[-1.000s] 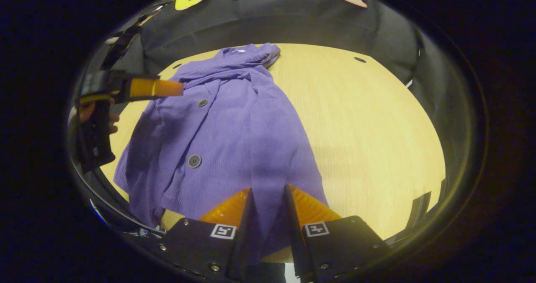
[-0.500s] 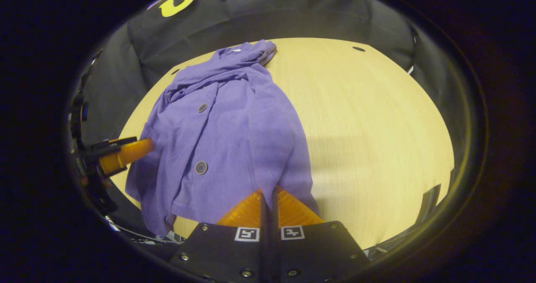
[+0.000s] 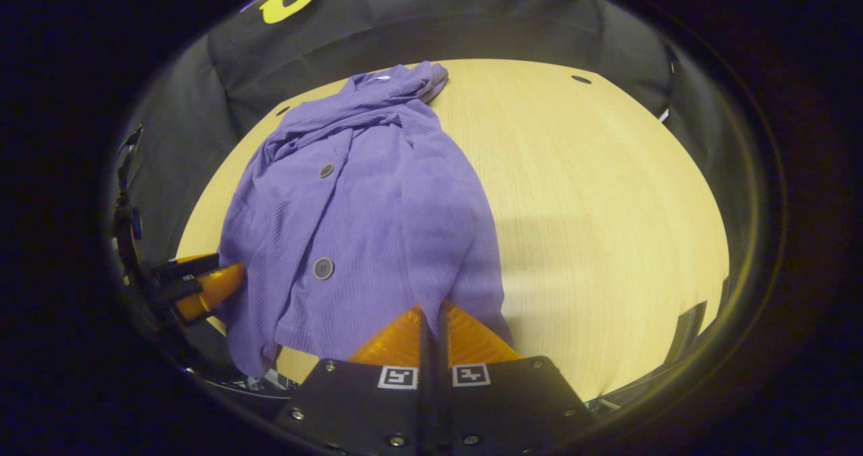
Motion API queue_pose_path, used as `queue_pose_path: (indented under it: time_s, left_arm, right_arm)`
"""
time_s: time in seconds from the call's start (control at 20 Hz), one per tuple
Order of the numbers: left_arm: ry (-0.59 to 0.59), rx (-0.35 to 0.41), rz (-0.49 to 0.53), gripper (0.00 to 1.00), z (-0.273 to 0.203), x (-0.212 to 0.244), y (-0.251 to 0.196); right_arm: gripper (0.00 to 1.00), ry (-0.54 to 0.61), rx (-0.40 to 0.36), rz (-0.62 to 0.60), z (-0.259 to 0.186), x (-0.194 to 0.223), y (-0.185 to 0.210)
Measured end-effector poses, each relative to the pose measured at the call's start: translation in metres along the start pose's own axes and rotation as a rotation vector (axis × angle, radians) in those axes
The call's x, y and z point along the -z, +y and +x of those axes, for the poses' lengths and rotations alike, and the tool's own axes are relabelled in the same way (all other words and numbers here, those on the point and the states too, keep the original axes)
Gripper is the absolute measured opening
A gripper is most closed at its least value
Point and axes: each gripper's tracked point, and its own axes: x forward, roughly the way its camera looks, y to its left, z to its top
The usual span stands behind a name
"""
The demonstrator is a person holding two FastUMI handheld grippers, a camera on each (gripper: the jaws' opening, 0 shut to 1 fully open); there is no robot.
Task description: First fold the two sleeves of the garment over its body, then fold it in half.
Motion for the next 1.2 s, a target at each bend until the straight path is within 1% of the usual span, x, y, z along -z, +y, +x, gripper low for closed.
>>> queue_pose_path:
  time_s: [0.1,0.2,0.25,0.3,0.35,0.4,0.45,0.5,0.55,0.65,0.75,0.85,1.05,1.2]
  left_arm:
    - [0.001,0.009,0.006,0.86,0.001,0.0,-0.001]
    - [0.006,0.03,0.026,0.82,0.002,-0.001,-0.007]
    - [0.01,0.037,0.03,0.72,0.004,0.0,-0.009]
    - [0.013,0.044,0.031,0.65,0.005,-0.002,-0.009]
    - [0.019,0.049,0.027,0.64,0.005,-0.002,-0.008]
    - [0.003,0.049,0.016,0.65,0.005,-0.004,-0.006]
    - [0.003,0.042,-0.013,0.41,0.006,-0.006,-0.004]
    - [0.0,0.036,-0.017,0.18,0.005,-0.007,-0.004]
    - [0.01,0.028,-0.015,0.12,0.007,-0.006,-0.004]
    - [-0.003,0.021,0.003,0.07,0.006,-0.009,-0.006]
    - [0.0,0.026,-0.006,0.07,0.007,-0.011,-0.005]
    - [0.002,0.018,-0.016,0.07,0.009,-0.02,-0.001]
    - [-0.056,0.017,-0.045,0.07,0.007,-0.066,0.008]
    - [-0.12,0.025,-0.042,0.07,0.008,-0.114,0.009]
  right_arm:
    - [0.05,0.002,-0.001,0.006,0.0,-0.001,0.0]
    - [0.05,0.006,-0.001,0.01,0.0,-0.001,0.0]
    - [0.05,0.008,-0.001,0.01,0.0,-0.001,0.0]
    - [0.05,0.01,0.001,0.009,0.0,-0.001,0.0]
    - [0.05,0.011,0.004,0.008,-0.001,-0.001,0.001]
    - [0.05,0.012,0.006,0.006,-0.001,-0.001,0.0]
    - [0.05,0.012,0.007,0.005,0.0,-0.001,0.0]
    - [0.05,0.014,0.008,0.006,0.0,-0.001,0.0]
    - [0.05,0.016,0.009,0.011,0.0,-0.002,0.001]
    - [0.05,0.021,0.011,0.016,-0.001,-0.003,0.001]
    - [0.05,0.017,0.013,0.023,-0.001,-0.009,0.001]
    - [0.01,0.014,0.002,0.029,0.001,-0.019,0.007]
    - [0.01,-0.031,-0.031,0.037,0.001,-0.048,0.02]
    - [0.01,-0.077,-0.051,0.023,0.002,-0.08,0.03]
